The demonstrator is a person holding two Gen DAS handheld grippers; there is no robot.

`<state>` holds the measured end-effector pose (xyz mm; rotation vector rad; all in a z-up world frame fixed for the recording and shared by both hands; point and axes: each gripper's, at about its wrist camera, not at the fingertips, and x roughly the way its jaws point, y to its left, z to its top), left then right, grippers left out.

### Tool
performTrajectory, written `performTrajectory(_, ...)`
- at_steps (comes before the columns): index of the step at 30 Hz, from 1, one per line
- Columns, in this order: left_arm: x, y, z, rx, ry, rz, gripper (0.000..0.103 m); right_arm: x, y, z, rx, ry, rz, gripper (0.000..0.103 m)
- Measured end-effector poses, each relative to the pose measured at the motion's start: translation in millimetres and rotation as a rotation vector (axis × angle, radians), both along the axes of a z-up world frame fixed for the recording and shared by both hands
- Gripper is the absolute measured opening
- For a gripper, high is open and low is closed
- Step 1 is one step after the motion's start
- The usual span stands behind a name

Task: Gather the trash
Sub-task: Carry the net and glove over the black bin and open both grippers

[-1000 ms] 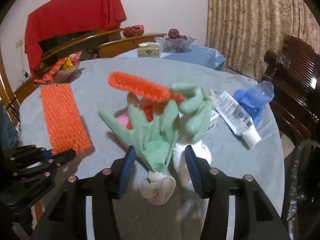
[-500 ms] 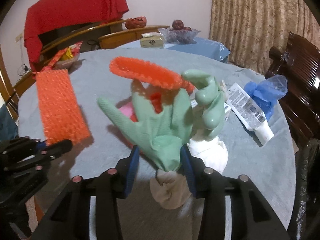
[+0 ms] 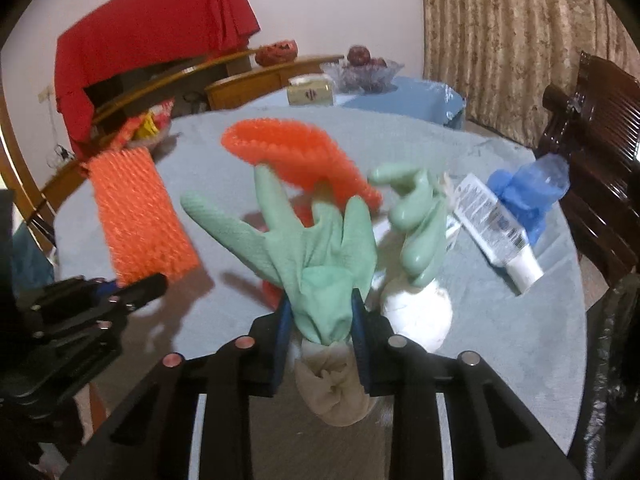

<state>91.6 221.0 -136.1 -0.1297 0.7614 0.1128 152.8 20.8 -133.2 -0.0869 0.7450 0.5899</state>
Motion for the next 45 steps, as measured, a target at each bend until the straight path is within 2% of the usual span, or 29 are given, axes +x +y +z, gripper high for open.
performTrajectory(11,-3,-23,40,0.004,-0.078,-0.028,0.011,-23,-32,48,0.060,-0.070,-0.026,0.028)
performTrajectory(21,1,-77,69,0.005,-0.126,-0.134,0.011,-36,-92,85,0.101,-0.144,-0.122,0.028)
performTrajectory(35,24,-194,71,-0.013,-0.127,-0.397,0.011,-49,-215,92,0.076,-0.170,-0.389,0.028)
performTrajectory(45,40,-280,55,-0.037,-0.108,-0.568,0.011,-59,-295,77,0.029,-0.159,-0.564,0.028)
